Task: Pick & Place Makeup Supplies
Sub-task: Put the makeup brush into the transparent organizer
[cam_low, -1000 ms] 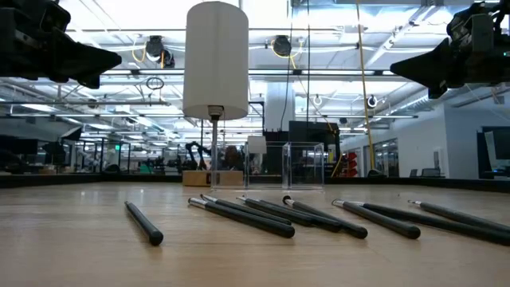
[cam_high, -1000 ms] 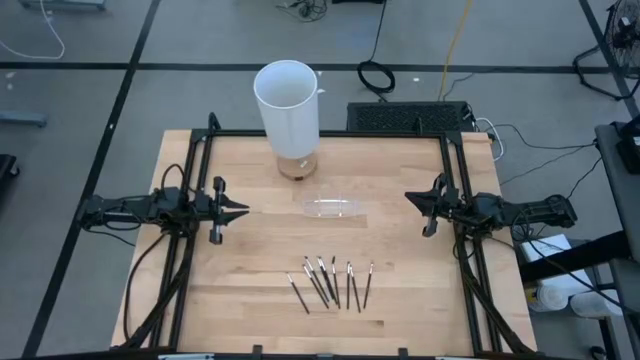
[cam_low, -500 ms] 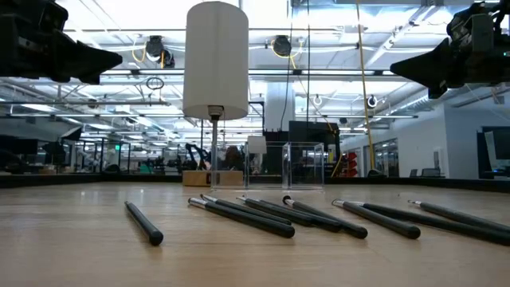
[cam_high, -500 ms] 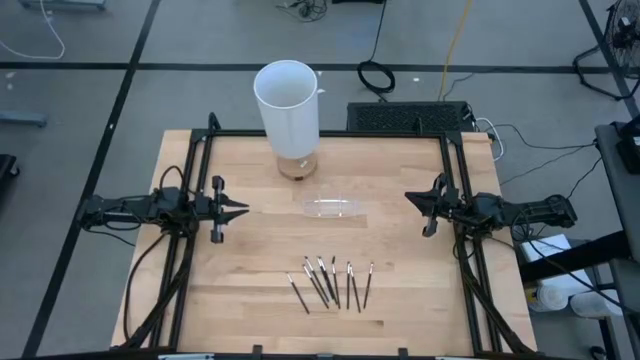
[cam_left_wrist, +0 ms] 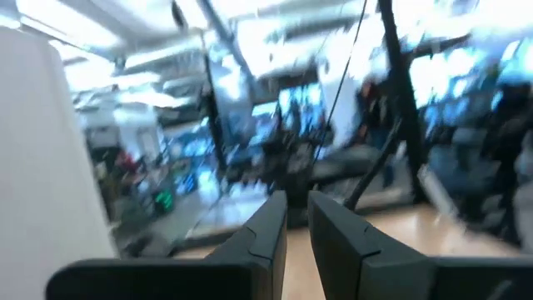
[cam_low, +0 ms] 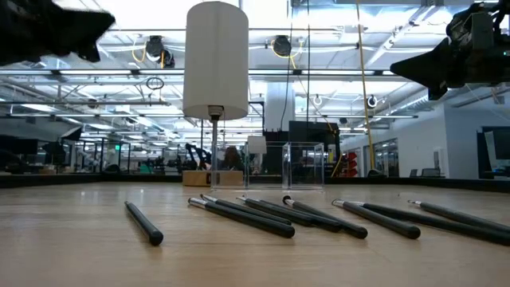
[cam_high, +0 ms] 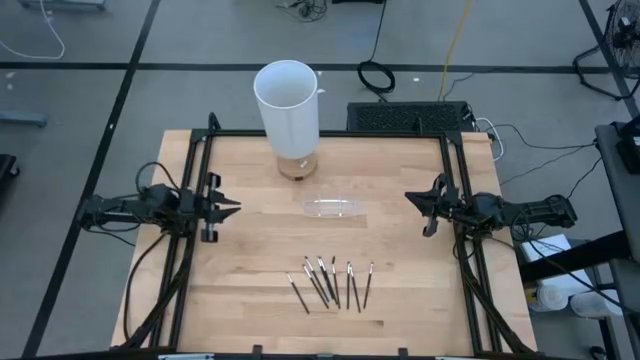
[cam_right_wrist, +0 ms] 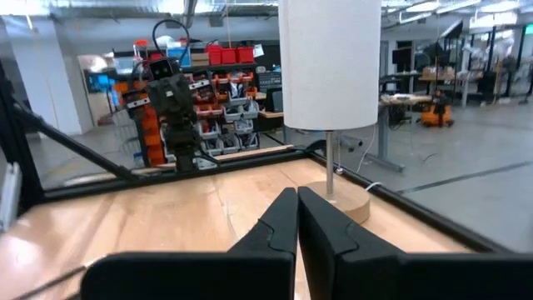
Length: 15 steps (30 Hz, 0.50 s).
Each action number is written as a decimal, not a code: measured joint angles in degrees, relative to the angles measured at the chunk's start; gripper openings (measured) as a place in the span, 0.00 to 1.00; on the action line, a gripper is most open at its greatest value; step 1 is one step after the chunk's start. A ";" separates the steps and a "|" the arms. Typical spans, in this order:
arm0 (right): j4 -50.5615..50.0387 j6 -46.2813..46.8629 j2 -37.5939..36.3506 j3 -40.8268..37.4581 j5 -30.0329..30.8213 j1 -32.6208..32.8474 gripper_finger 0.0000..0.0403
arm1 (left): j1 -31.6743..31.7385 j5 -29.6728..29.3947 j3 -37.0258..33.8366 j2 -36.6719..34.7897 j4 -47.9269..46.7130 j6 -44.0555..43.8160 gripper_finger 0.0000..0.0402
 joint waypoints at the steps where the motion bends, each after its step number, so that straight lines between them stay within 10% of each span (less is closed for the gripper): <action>1: 0.05 1.37 0.00 0.02 0.00 0.00 0.00 | 0.00 0.11 0.00 -0.01 1.36 -2.50 0.16; 6: 1.33 5.59 0.00 -0.01 -0.08 0.02 0.00 | 0.02 -6.73 0.00 -0.01 5.49 -14.44 0.16; 11: 1.29 -0.28 0.02 0.02 0.02 0.00 0.00 | 0.08 -23.02 0.02 0.90 6.69 -1.82 0.16; 15: 0.44 -1.67 0.16 0.00 -0.09 0.00 0.00 | 0.07 -24.92 0.02 2.87 6.65 3.00 0.16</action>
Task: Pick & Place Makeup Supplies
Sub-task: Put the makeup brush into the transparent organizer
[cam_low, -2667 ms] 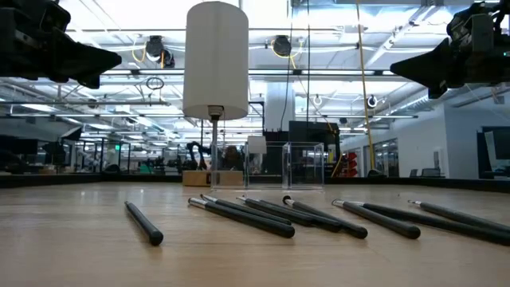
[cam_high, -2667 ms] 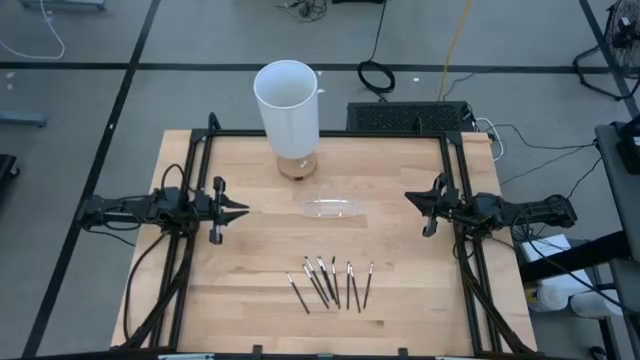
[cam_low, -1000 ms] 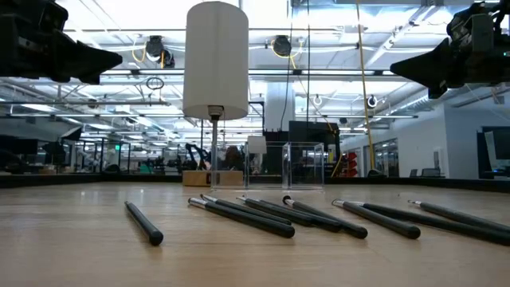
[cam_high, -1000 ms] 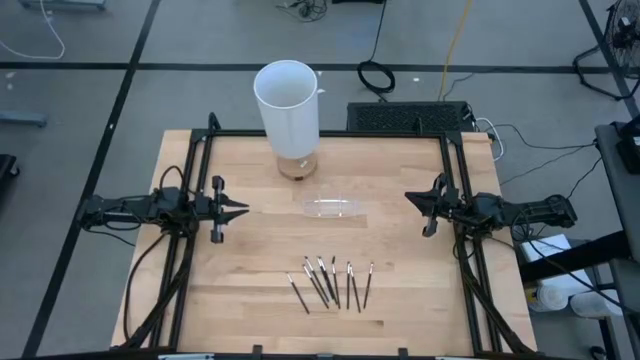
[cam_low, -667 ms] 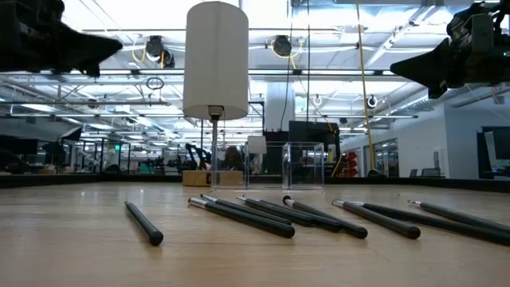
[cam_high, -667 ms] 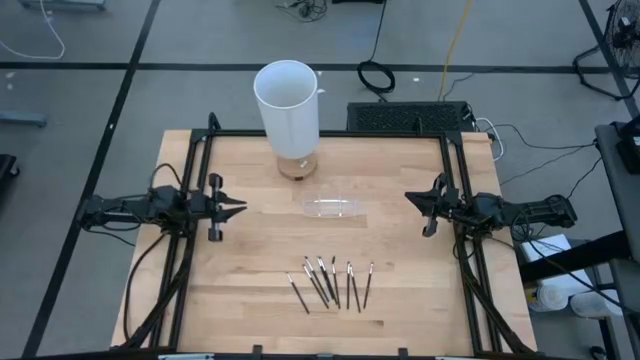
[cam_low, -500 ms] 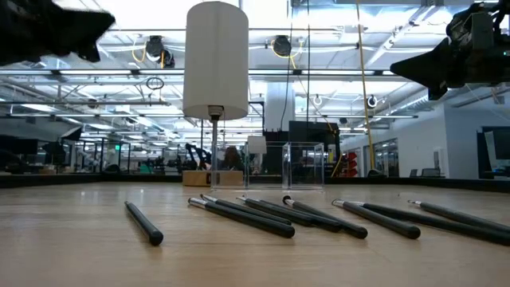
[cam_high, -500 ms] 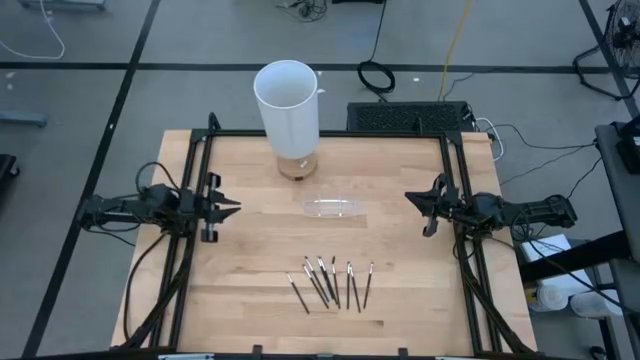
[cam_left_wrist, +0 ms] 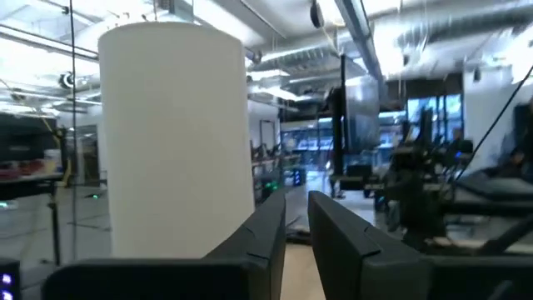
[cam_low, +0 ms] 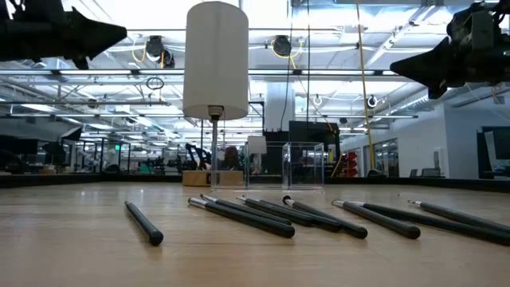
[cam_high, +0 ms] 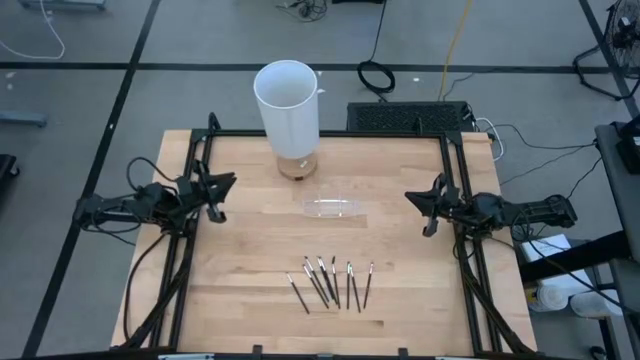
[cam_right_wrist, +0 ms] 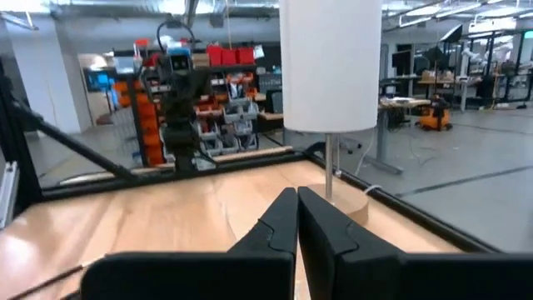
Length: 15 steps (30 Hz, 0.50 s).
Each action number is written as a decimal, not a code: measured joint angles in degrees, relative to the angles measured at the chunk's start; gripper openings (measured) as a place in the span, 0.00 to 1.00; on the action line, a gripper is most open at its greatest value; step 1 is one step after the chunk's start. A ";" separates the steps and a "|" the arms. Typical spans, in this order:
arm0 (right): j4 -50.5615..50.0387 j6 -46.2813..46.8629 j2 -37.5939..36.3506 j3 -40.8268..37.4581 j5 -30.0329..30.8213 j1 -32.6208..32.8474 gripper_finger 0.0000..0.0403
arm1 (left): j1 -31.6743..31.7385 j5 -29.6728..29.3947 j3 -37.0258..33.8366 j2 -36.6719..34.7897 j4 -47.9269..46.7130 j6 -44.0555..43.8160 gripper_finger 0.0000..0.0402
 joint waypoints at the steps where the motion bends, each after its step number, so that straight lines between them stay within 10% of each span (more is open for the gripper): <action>1: 0.52 0.80 0.06 0.01 0.00 0.00 0.00 | 0.00 0.00 0.00 0.21 0.97 1.05 0.16; 9: 9.56 4.91 3.62 2.08 -7.31 0.57 0.00 | 0.00 -0.07 0.04 0.55 3.07 0.22 0.16; 15: 8.65 7.33 26.26 14.77 -3.91 8.49 0.00 | 0.00 -0.50 0.04 0.53 1.84 -0.06 0.16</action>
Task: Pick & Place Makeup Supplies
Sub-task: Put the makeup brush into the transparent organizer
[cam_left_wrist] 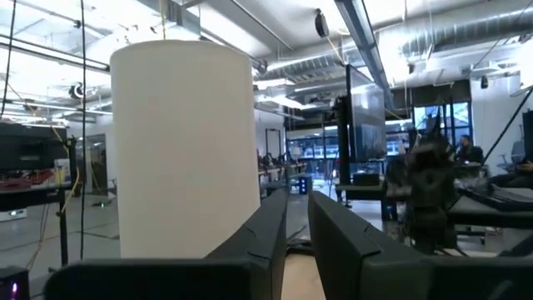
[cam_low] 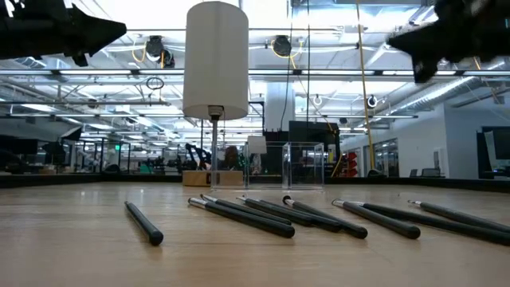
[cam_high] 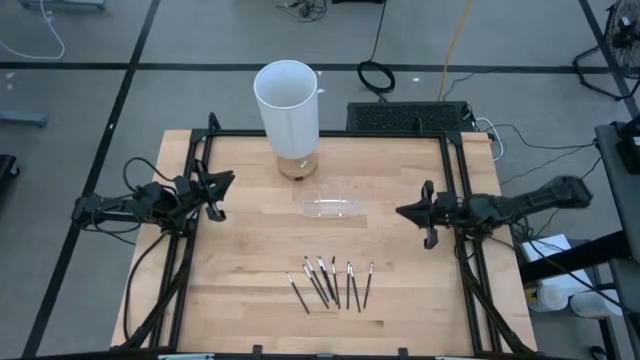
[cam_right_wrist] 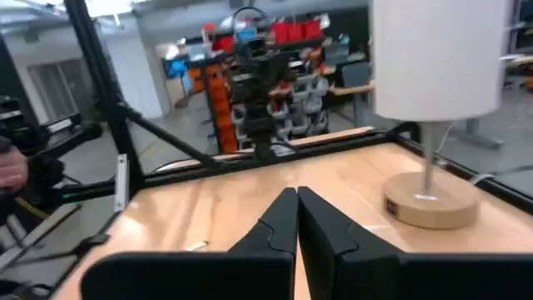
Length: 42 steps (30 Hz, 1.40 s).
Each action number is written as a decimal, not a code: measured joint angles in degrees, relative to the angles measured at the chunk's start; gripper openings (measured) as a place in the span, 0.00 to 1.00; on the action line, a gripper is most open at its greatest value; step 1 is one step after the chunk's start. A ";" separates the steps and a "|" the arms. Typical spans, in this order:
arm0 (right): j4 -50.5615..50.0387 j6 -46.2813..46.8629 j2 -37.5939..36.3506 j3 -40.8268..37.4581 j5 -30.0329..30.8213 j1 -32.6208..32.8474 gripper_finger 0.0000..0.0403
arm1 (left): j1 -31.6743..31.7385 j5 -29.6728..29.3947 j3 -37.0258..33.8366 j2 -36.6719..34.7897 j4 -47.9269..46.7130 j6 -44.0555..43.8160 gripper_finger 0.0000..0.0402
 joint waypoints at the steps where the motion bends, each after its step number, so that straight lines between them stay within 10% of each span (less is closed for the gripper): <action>1: -0.92 -0.04 5.27 3.52 2.62 1.50 0.00 | 0.00 0.01 0.00 0.00 -0.79 -0.41 0.16; 9: -40.95 7.80 43.71 45.96 18.96 8.62 0.00 | 0.00 -0.02 0.00 0.00 -6.40 -1.25 0.16; 18: -84.75 39.56 70.66 82.06 2.31 8.70 0.00 | 0.00 0.00 0.00 0.00 -7.67 -2.28 0.16; 31: -81.39 67.65 79.89 75.82 -16.73 9.33 0.02 | 0.00 0.00 0.00 0.00 -8.64 -1.07 0.16; 42: -55.84 80.73 80.00 58.05 -25.78 8.34 0.29 | 0.00 0.02 0.00 0.00 -8.89 0.66 0.16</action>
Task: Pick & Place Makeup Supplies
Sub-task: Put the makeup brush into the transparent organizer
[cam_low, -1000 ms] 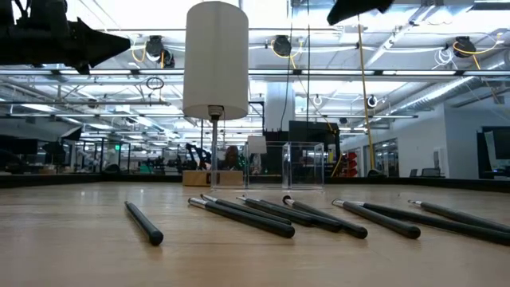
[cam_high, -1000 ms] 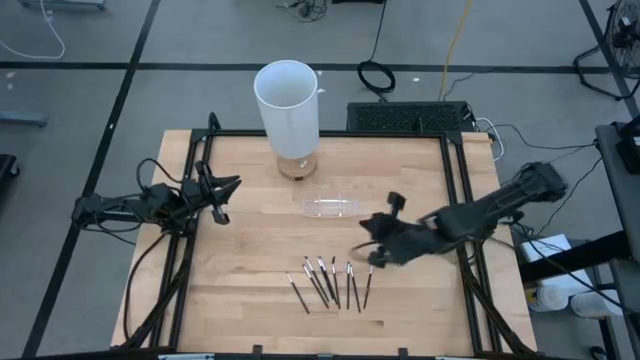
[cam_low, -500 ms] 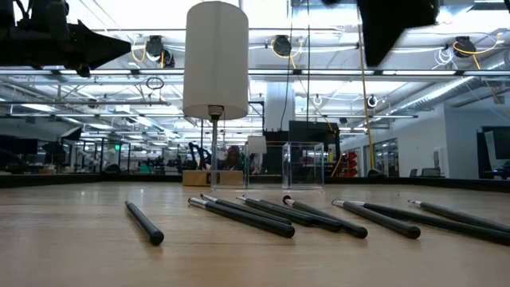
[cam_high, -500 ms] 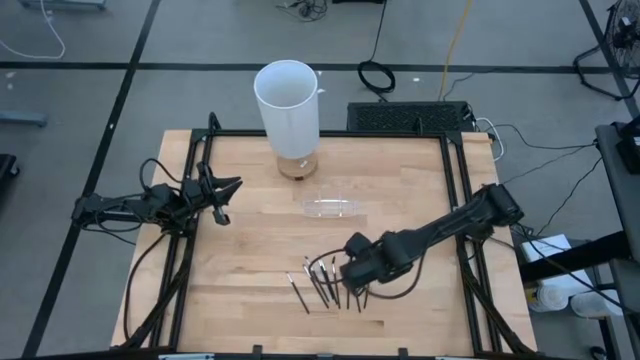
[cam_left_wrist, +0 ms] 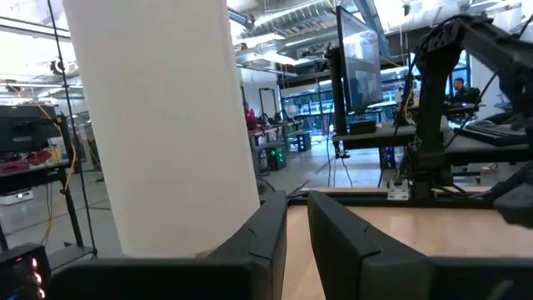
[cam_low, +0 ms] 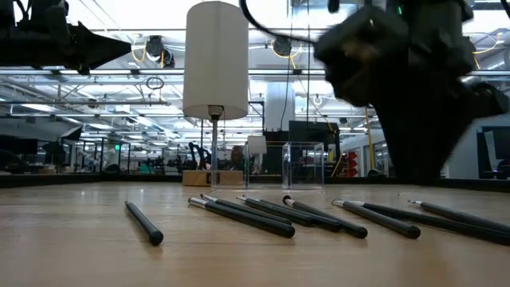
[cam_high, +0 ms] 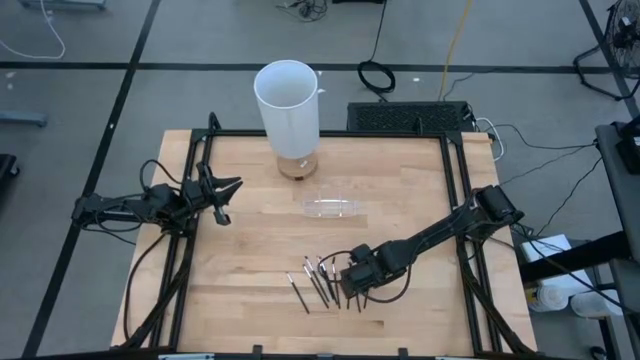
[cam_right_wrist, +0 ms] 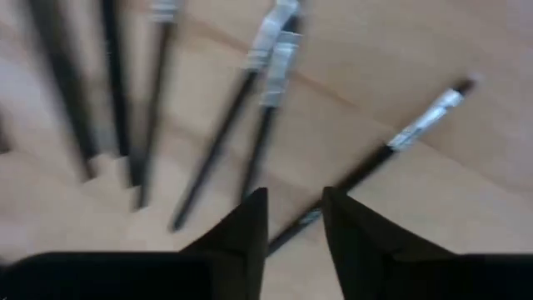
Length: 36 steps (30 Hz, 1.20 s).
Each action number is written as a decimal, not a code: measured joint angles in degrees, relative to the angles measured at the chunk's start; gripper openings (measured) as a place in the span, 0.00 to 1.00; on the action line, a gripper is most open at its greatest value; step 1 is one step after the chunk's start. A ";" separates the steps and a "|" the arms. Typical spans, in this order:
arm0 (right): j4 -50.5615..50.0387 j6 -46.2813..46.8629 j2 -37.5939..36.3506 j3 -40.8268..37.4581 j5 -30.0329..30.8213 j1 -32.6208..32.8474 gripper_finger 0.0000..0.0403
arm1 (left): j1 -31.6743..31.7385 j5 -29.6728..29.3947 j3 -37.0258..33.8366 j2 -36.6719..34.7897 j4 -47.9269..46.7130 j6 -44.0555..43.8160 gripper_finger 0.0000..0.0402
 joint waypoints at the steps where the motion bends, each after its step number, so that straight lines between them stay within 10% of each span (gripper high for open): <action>1: 0.05 0.85 0.00 -0.68 -0.18 -0.04 0.32 | 0.00 0.00 0.00 0.00 0.07 -0.02 0.16; 36: 1.14 5.49 0.46 -9.58 -1.97 -0.43 0.34 | -0.02 0.85 0.00 -0.02 -1.22 -1.93 0.16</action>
